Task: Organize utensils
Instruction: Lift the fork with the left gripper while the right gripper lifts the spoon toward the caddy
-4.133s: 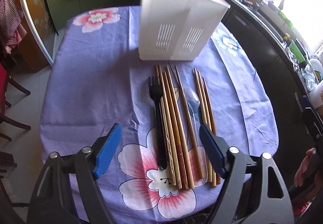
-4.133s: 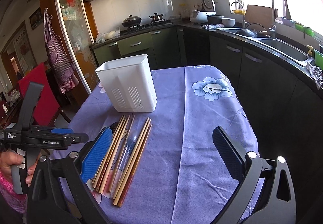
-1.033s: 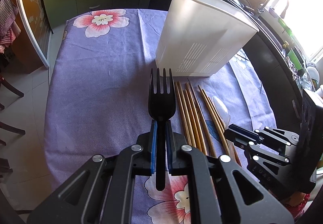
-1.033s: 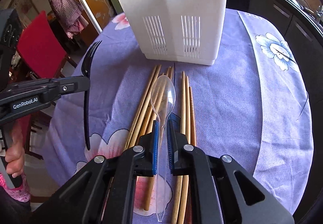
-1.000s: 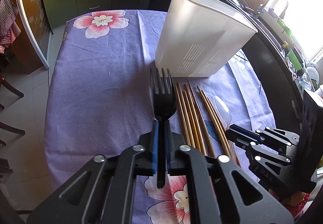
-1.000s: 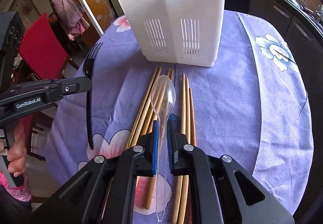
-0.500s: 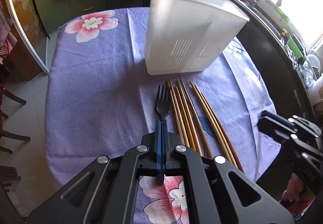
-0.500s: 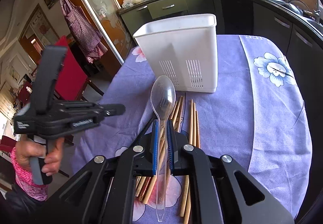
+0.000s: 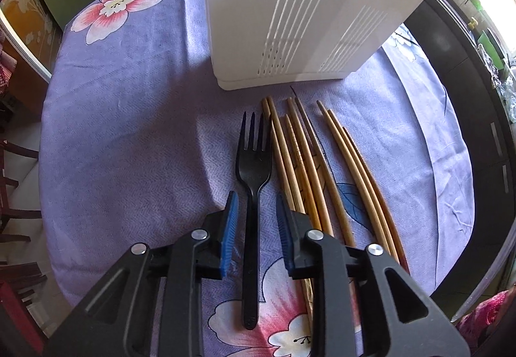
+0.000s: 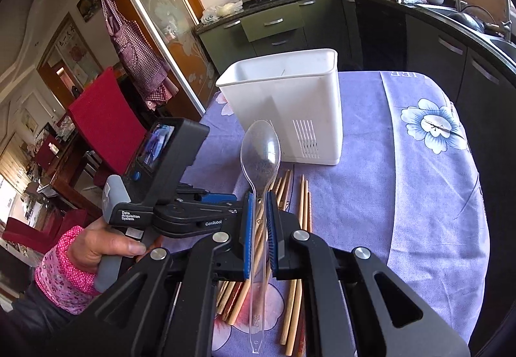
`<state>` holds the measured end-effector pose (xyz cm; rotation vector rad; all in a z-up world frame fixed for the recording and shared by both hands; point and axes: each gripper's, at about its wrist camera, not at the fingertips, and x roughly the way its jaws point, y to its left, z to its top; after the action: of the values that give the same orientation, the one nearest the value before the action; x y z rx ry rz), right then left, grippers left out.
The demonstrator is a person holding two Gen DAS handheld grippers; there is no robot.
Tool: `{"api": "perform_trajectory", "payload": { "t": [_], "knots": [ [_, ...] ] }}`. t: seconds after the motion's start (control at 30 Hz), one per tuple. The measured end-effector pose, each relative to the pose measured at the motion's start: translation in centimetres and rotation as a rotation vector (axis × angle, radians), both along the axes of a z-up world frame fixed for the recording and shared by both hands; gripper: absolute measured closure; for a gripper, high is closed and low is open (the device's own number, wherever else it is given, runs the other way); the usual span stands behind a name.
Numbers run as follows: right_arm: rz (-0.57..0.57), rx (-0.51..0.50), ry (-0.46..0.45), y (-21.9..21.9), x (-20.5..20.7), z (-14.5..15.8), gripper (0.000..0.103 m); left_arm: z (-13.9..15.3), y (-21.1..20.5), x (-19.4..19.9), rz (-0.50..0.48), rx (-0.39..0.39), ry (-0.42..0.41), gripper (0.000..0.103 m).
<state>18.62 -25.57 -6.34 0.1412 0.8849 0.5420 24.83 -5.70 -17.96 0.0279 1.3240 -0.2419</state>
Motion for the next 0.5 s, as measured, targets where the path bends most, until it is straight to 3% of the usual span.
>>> {"api": "perform_trajectory", "payload": {
  "t": [0.1,0.13,0.27,0.37,0.5],
  "knots": [
    [0.001,0.003,-0.015,0.1,0.0,0.6,0.094,-0.4,-0.5,0.0,-0.006,0.037,0.0,0.081],
    [-0.002,0.002,-0.025,0.0,0.0,1.0,0.094,-0.4,-0.6,-0.1,-0.01,0.044,-0.004,0.091],
    [-0.007,0.017,-0.077,0.0,0.1,2.9,0.094,0.5,-0.4,-0.3,-0.013,-0.004,-0.024,0.095],
    [-0.018,0.029,-0.134,-0.1,0.3,4.8,0.094,3.6,0.5,-1.0,-0.001,-0.046,-0.105,0.095],
    [-0.044,0.053,-0.217,-0.3,1.3,7.4,0.094,10.3,2.0,-2.8,0.007,-0.149,-0.283,0.095]
  ]
}}
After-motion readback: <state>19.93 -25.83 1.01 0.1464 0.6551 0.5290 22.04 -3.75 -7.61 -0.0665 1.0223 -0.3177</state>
